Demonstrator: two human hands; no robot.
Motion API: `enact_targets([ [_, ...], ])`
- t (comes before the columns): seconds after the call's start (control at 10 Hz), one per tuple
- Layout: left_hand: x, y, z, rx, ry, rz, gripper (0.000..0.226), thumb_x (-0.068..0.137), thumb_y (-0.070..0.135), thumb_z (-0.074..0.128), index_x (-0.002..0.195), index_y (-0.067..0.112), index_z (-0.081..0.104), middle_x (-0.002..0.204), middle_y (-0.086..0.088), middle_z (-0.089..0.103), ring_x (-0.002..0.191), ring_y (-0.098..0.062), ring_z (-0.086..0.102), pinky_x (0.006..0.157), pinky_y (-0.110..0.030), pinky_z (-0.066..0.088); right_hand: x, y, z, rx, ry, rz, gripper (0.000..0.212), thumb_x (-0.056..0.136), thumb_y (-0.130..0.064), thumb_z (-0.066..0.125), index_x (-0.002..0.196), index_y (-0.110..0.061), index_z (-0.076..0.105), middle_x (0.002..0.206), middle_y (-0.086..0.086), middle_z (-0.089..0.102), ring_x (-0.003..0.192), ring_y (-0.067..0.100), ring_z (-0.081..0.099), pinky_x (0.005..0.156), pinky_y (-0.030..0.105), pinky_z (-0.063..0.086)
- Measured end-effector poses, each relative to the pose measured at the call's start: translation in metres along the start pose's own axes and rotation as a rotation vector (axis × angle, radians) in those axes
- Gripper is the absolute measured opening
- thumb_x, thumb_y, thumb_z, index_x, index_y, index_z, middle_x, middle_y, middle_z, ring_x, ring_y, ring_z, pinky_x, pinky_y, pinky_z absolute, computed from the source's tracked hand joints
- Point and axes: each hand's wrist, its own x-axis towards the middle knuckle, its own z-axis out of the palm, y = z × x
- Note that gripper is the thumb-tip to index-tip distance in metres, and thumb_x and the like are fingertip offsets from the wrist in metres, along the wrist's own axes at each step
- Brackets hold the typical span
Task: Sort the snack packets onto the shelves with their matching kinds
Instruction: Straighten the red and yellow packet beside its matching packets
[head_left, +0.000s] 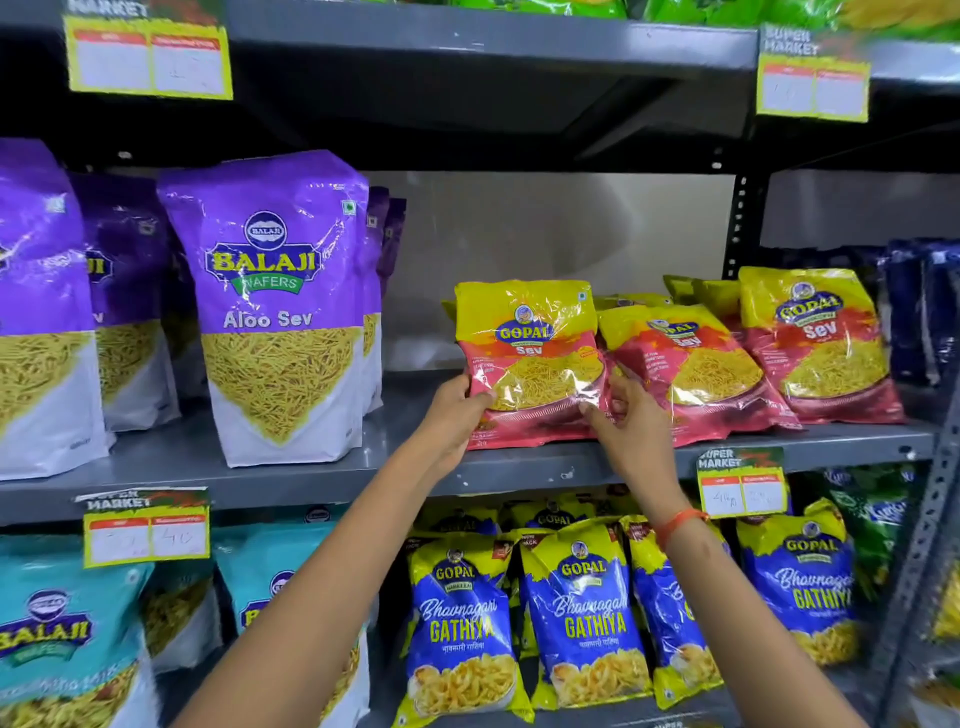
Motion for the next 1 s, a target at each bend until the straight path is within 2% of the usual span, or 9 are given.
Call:
enact_targets([
  [0.1, -0.001, 0.000, 0.001, 0.044, 0.033, 0.004, 0.014, 0.092, 0.003, 0.050, 0.100, 0.012, 0.058, 0.107, -0.011, 0.063, 0.102, -0.029, 0.059, 0.103, -0.049, 0.045, -0.002, -0.001, 0.000, -0.008, 0.007, 0.004, 0.052, 0.083, -0.029, 0.067, 0.126, -0.004, 0.052, 0.106, 0.022, 0.065, 0.099, 0.038, 0.058, 0.086, 0.052, 0.049],
  [0.2, -0.002, -0.001, 0.002, 0.085, 0.077, 0.004, 0.018, 0.091, 0.006, 0.052, 0.085, 0.021, 0.059, 0.108, -0.012, 0.065, 0.108, -0.034, 0.061, 0.102, -0.050, 0.046, -0.004, -0.001, 0.001, -0.041, 0.038, -0.004, 0.053, 0.083, -0.031, 0.066, 0.127, -0.006, 0.052, 0.108, 0.019, 0.065, 0.101, 0.036, 0.058, 0.087, 0.052, 0.049],
  [0.3, -0.006, 0.001, 0.003, 0.102, 0.097, 0.003, 0.020, 0.091, 0.007, 0.053, 0.083, 0.024, 0.058, 0.110, -0.013, 0.065, 0.110, -0.033, 0.061, 0.101, -0.049, 0.047, -0.006, -0.001, 0.002, -0.058, 0.055, -0.010, 0.051, 0.083, -0.031, 0.065, 0.125, -0.005, 0.052, 0.110, 0.019, 0.064, 0.103, 0.037, 0.056, 0.087, 0.053, 0.048],
  [0.4, -0.006, 0.002, 0.003, 0.105, 0.106, -0.008, 0.015, 0.091, 0.008, 0.054, 0.085, 0.021, 0.059, 0.109, -0.013, 0.065, 0.109, -0.033, 0.061, 0.101, -0.049, 0.047, -0.009, -0.002, 0.003, -0.082, 0.049, -0.021, 0.052, 0.084, -0.031, 0.065, 0.126, -0.005, 0.051, 0.113, 0.020, 0.062, 0.104, 0.038, 0.055, 0.088, 0.052, 0.047],
  [0.5, -0.008, 0.003, 0.002, 0.091, 0.115, -0.019, 0.009, 0.090, 0.009, 0.056, 0.098, 0.013, 0.058, 0.112, -0.014, 0.065, 0.108, -0.033, 0.062, 0.099, -0.047, 0.049, -0.012, -0.002, 0.002, -0.086, 0.039, -0.024, 0.056, 0.084, -0.031, 0.065, 0.130, -0.005, 0.048, 0.120, 0.020, 0.059, 0.111, 0.038, 0.051, 0.094, 0.051, 0.043],
  [0.6, -0.009, 0.002, 0.001, 0.082, 0.115, -0.025, 0.014, 0.090, 0.010, 0.057, 0.104, 0.012, 0.058, 0.118, -0.017, 0.065, 0.109, -0.033, 0.062, 0.099, -0.047, 0.049, -0.014, -0.004, 0.002, -0.085, 0.030, -0.019, 0.058, 0.084, -0.030, 0.064, 0.133, -0.006, 0.045, 0.123, 0.020, 0.056, 0.115, 0.037, 0.048, 0.097, 0.049, 0.041],
  [0.8, -0.014, 0.004, 0.000, 0.071, 0.111, -0.029, 0.013, 0.091, 0.011, 0.057, 0.103, 0.012, 0.058, 0.119, -0.016, 0.065, 0.107, -0.031, 0.063, 0.098, -0.045, 0.050, -0.019, -0.008, 0.004, -0.133, 0.027, -0.031, 0.055, 0.085, -0.031, 0.063, 0.128, -0.001, 0.047, 0.125, 0.024, 0.051, 0.115, 0.039, 0.043, 0.098, 0.048, 0.037],
  [0.9, -0.019, 0.004, 0.002, 0.226, 0.165, 0.086, 0.014, 0.091, 0.016, 0.054, 0.104, 0.009, 0.055, 0.114, -0.014, 0.064, 0.108, -0.033, 0.061, 0.092, -0.044, 0.049, -0.027, -0.013, 0.010, -0.181, 0.061, -0.088, 0.056, 0.088, -0.035, 0.056, 0.131, -0.001, 0.043, 0.132, 0.026, 0.044, 0.121, 0.040, 0.037, 0.102, 0.048, 0.034],
  [1.0, -0.028, 0.009, 0.005, 0.678, 0.432, 0.407, 0.043, 0.094, 0.020, 0.047, 0.133, 0.002, 0.041, 0.137, -0.020, 0.049, 0.128, -0.035, 0.044, 0.100, -0.041, 0.038, -0.027, -0.032, 0.016, -0.227, 0.157, -0.191, 0.055, 0.090, -0.037, 0.049, 0.132, -0.002, 0.042, 0.133, 0.024, 0.044, 0.122, 0.038, 0.038, 0.102, 0.048, 0.038],
])
